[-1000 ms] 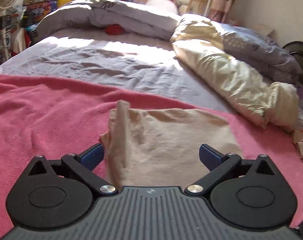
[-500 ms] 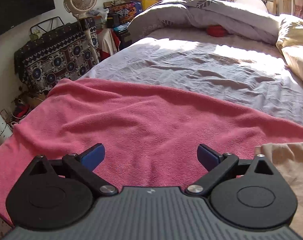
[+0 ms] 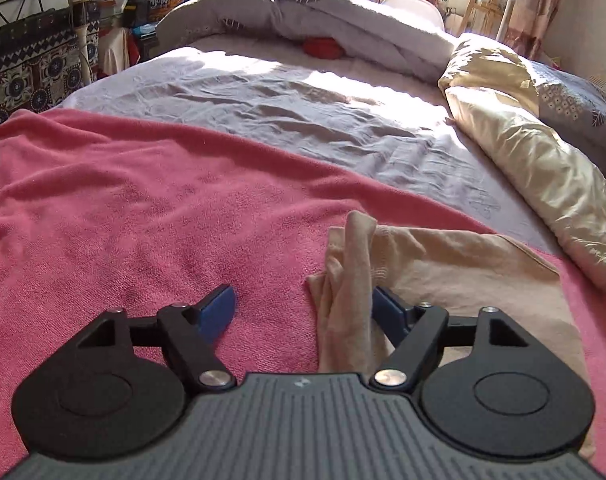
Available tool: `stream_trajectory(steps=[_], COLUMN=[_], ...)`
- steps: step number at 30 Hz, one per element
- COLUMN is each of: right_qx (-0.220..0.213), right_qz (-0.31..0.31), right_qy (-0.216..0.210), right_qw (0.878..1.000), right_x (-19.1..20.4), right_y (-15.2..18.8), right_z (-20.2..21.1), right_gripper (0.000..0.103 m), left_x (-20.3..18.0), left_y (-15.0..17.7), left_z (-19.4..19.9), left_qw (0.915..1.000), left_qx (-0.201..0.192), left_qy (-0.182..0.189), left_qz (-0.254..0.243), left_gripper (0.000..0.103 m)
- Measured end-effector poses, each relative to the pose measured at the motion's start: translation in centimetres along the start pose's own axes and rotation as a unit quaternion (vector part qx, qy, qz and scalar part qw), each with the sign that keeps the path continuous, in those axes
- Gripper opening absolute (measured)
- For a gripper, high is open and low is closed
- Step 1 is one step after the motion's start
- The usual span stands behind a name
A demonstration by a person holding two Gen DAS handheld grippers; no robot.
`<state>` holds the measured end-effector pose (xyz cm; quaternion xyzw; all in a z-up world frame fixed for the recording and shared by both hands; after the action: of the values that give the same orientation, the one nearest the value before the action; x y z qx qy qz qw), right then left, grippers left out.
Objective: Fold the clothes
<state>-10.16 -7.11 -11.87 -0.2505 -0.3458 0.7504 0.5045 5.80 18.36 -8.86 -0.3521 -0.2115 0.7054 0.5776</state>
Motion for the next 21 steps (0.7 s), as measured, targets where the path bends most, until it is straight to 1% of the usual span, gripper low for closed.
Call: stream_trajectory(steps=[1, 4, 7, 8, 9, 10, 11, 14, 15, 16, 17, 18, 19, 20, 21], right_qx=[0.0, -0.001, -0.001, -0.002, -0.002, -0.002, -0.002, -0.003, -0.003, -0.003, -0.003, -0.003, -0.003, -0.003, -0.003], right_qz=[-0.001, -0.003, -0.005, -0.006, -0.007, -0.008, -0.009, -0.013, -0.013, -0.014, -0.014, -0.014, -0.014, -0.014, -0.014], right_qy=[0.0, -0.001, -0.002, -0.002, -0.002, -0.003, -0.004, -0.005, -0.005, -0.005, -0.006, -0.006, -0.006, -0.006, -0.006], right_qw=[1.0, 1.0, 1.0, 1.0, 1.0, 1.0, 1.0, 1.0, 1.0, 1.0, 1.0, 1.0, 1.0, 1.0, 1.0], right_x=[0.0, -0.1, -0.2, -0.2, -0.3, -0.3, -0.3, -0.4, -0.4, -0.4, -0.4, -0.4, -0.3, -0.3, -0.3], right_y=[0.0, 0.0, 0.1, 0.1, 0.1, 0.1, 0.1, 0.1, 0.0, 0.0, 0.0, 0.0, 0.0, 0.0, 0.0], right_z=[0.0, 0.0, 0.0, 0.0, 0.0, 0.0, 0.1, 0.1, 0.1, 0.1, 0.1, 0.2, 0.2, 0.2, 0.2], right_gripper=[0.103, 0.103, 0.103, 0.103, 0.103, 0.103, 0.103, 0.103, 0.103, 0.103, 0.103, 0.103, 0.103, 0.103, 0.103], left_x=[0.1, 1.2, 3.3, 3.9, 4.3, 4.7, 5.0, 5.6, 5.6, 5.5, 5.5, 5.3, 5.0, 4.8, 4.5], left_y=[-0.1, -0.9, -1.3, -1.4, -1.4, -1.5, -1.6, -1.9, -1.8, -1.6, -1.3, -0.7, 0.0, 0.7, 1.6], left_z=[0.2, 0.3, -0.2, -0.2, -0.1, 0.0, 0.2, 1.9, 2.8, 4.0, 5.3, 7.0, 8.6, 10.0, 11.5], left_qw=[1.0, 0.9995, 0.9965, 0.9956, 0.995, 0.9944, 0.9943, 0.9943, 0.9951, 0.9966, 0.9977, 0.9982, 0.9975, 0.9961, 0.9939], left_qx=[-0.005, -0.009, -0.013, -0.018, -0.02, -0.019, -0.017, -0.016, -0.02, -0.024, -0.029, -0.036, -0.043, -0.051, -0.058], left_qy=[0.001, -0.004, -0.009, -0.018, -0.035, -0.052, -0.057, -0.069, -0.063, -0.044, -0.024, 0.008, 0.039, 0.062, 0.086], left_qz=[0.0, 0.031, 0.082, 0.09, 0.092, 0.09, 0.088, 0.08, 0.074, 0.065, 0.056, 0.048, 0.04, 0.038, 0.037], left_gripper=[0.058, 0.056, 0.057, 0.055, 0.046, 0.041, 0.038, 0.039, 0.047, 0.053, 0.066, 0.08, 0.085, 0.089, 0.089])
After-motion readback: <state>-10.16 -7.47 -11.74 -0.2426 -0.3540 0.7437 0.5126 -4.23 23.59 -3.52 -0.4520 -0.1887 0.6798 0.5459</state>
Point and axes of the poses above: each gripper's, at about its wrist camera, not at the fingertips, and z roughly against the way its jaws point, x to its left, y to its underside, the point moved 2 cm from there along -z, roughly the way its jaws point, and after that the axes turned 8 degrees about y, right-handed, at the moved point
